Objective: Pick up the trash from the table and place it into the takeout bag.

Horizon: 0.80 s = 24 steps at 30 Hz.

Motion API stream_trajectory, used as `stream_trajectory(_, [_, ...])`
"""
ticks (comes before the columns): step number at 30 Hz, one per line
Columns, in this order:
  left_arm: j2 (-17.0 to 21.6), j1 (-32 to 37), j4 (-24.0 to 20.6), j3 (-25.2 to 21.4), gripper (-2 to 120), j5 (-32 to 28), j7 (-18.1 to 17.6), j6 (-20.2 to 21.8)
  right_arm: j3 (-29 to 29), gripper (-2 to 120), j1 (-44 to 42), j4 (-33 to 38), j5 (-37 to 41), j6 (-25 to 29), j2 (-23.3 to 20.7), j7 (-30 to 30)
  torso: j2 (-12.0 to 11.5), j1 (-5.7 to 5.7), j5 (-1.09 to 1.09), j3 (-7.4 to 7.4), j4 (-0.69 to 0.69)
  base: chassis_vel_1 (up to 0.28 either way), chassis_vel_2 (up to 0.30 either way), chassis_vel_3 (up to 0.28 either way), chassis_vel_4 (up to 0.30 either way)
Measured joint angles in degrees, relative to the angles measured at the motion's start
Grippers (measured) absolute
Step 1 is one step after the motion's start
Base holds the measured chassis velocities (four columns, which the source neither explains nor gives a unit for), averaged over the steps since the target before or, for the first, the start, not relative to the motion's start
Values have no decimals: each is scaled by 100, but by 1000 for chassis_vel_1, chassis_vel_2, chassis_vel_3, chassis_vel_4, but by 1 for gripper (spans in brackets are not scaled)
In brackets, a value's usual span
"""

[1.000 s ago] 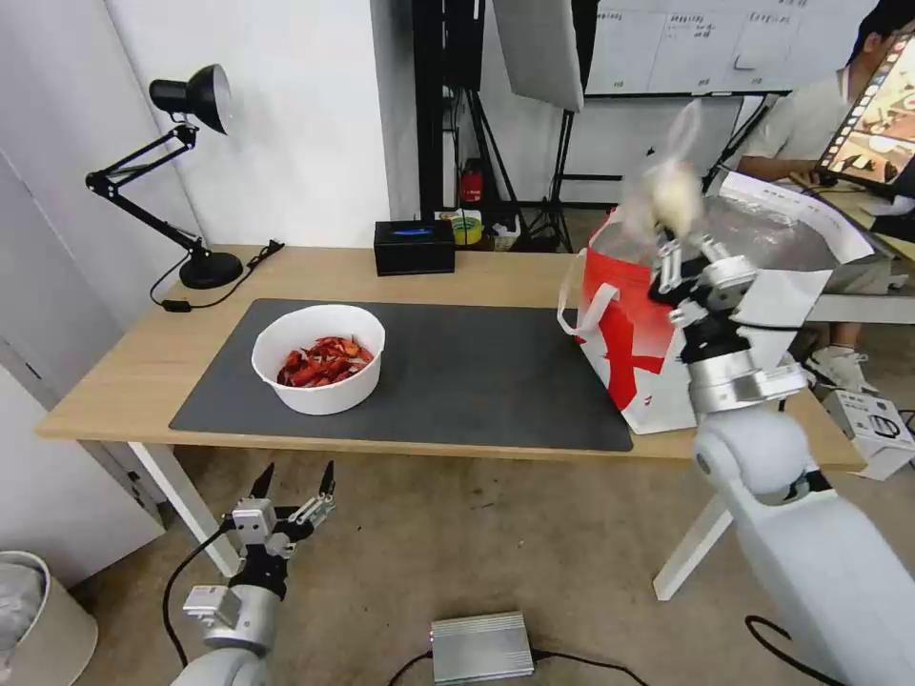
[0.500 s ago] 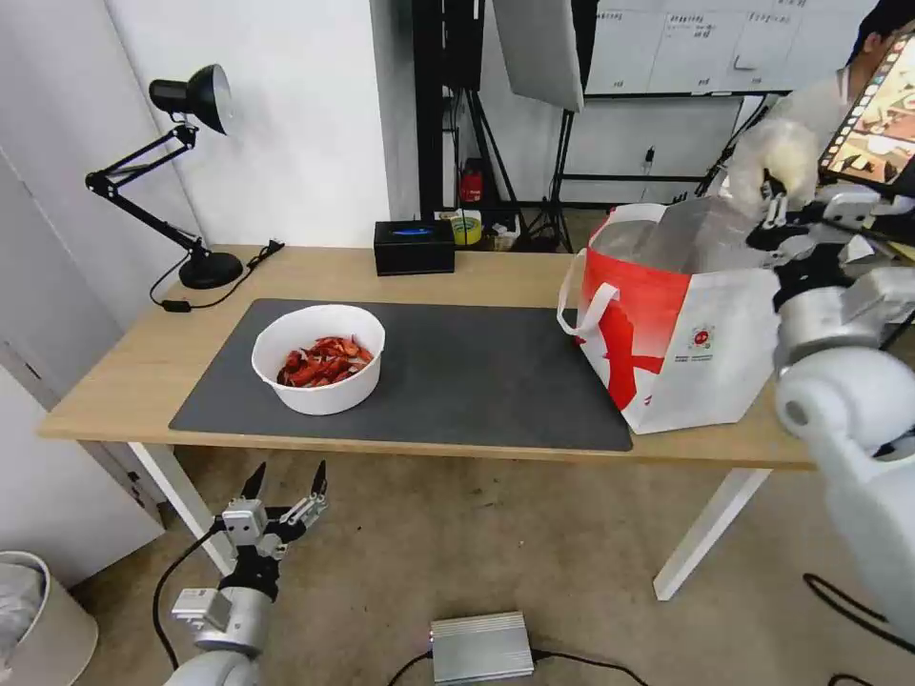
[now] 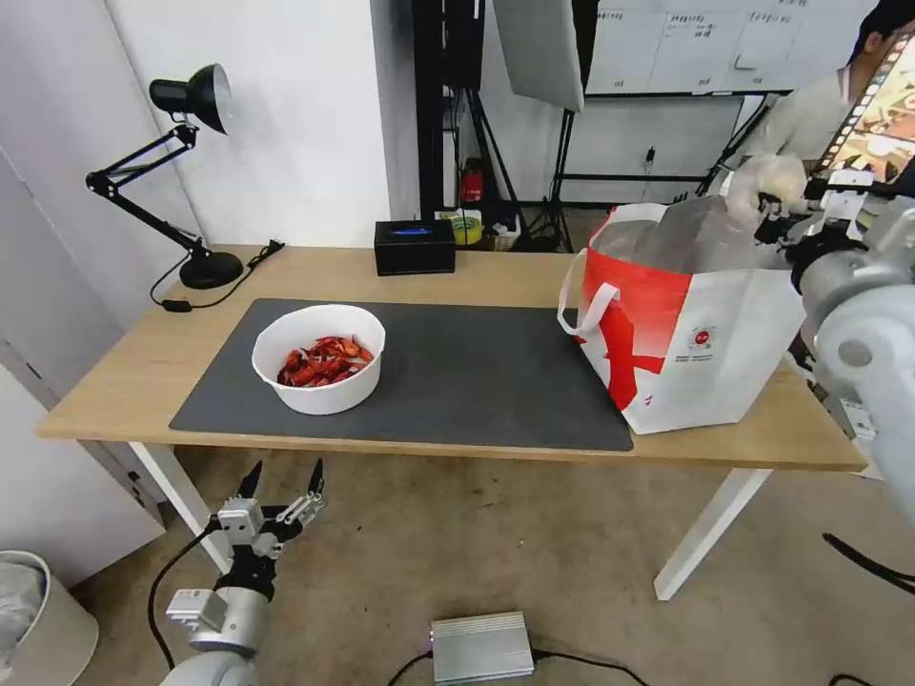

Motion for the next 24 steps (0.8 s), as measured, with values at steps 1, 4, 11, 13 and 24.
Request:
stream_trajectory(1, [5,1,-7,0,100,-6,4,0,-47,6,71,-41,127,-39,0,57,0,0,0,0,0,0,0,0,0])
stream_trajectory(4, [12,1,-43,1,100,-14,7,8,-167,6,318,-187,646,-194,17,316,0,0,0,0,1,0,0,0,0])
stream_trajectory(11, [-4,25,-136,-3,100,-15,8,38,-223,9,512,-328,1281,-581,29,663,0,0,0,0,0,0,0,0,0])
stream_trajectory(13, [-5,36,-144,-14,100,-15,8,38,-215,14,504,-329,1317,-603,34,690,0,0,0,0,0,0,0,0,0])
stream_trajectory(24, [-9,108,-217,-121,100,-51,11,39,-130,55,381,-217,1529,-656,69,914,0,0,0,0,0,0,0,0,0])
